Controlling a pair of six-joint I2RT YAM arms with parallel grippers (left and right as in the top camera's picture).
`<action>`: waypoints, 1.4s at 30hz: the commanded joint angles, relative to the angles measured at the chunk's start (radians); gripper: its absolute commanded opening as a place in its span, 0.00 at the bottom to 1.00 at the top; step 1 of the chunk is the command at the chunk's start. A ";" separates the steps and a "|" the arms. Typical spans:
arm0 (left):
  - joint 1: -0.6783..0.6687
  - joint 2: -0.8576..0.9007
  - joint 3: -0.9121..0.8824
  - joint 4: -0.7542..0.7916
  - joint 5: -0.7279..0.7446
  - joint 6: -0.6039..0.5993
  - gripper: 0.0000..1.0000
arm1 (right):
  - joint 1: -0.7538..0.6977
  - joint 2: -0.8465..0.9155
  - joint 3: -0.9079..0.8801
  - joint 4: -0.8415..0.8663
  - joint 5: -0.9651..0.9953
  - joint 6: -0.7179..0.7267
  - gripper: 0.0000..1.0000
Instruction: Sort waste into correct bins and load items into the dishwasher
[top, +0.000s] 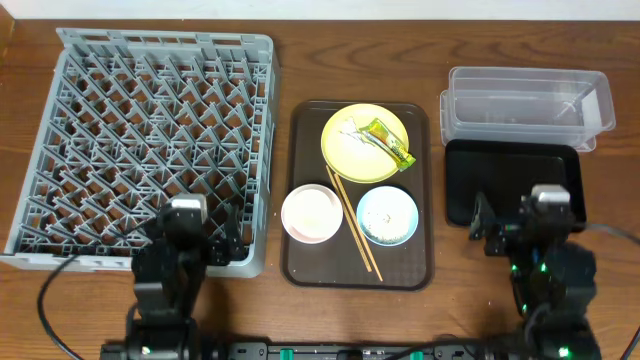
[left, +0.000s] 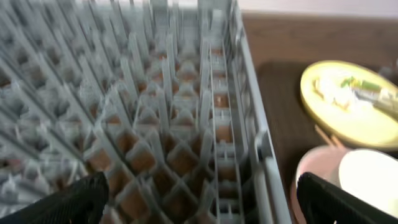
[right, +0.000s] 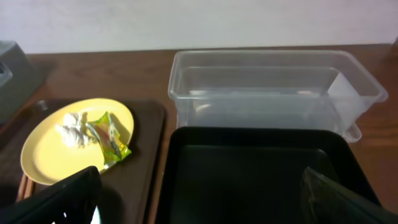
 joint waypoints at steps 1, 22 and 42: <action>0.005 0.131 0.158 -0.101 0.006 -0.034 0.98 | -0.003 0.148 0.136 -0.049 -0.047 0.008 0.99; 0.005 0.346 0.443 -0.421 0.036 -0.034 0.98 | 0.000 0.553 0.503 -0.214 -0.257 -0.045 0.99; 0.005 0.508 0.598 -0.635 -0.039 -0.113 0.98 | 0.278 1.048 0.840 -0.251 -0.267 -0.183 0.99</action>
